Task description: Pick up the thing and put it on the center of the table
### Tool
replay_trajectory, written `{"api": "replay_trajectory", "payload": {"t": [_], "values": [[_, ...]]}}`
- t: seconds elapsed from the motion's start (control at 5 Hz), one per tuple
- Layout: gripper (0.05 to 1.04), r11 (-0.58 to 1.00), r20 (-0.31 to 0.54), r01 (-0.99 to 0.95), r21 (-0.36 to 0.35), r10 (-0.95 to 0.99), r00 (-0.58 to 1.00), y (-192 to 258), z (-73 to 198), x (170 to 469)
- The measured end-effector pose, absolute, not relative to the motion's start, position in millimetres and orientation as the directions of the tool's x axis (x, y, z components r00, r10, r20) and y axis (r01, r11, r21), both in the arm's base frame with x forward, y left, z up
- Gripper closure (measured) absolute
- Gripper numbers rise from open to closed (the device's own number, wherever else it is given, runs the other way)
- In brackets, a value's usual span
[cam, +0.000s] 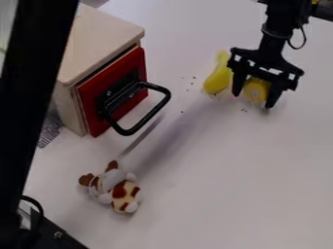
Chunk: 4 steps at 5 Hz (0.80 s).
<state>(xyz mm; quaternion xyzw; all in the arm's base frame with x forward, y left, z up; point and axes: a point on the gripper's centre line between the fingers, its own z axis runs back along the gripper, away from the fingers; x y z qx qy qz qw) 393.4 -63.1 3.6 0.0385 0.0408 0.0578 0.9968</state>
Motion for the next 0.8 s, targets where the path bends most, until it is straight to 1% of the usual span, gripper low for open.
{"api": "replay_trajectory", "payload": {"t": [0.2, 0.4, 0.6, 0.8], "values": [[0.214, 0.993, -0.081, -0.110, 0.050, 0.114, 0.990, -65, 0, 395], [0.081, 0.994, -0.091, -0.105, 0.027, 0.107, 0.990, -65, 0, 395], [0.085, 0.995, -0.061, -0.091, 0.039, 0.093, 0.994, -66, 19, 394], [0.085, 0.994, 0.030, -0.096, 0.056, 0.095, 0.995, -63, 66, 394]]}}
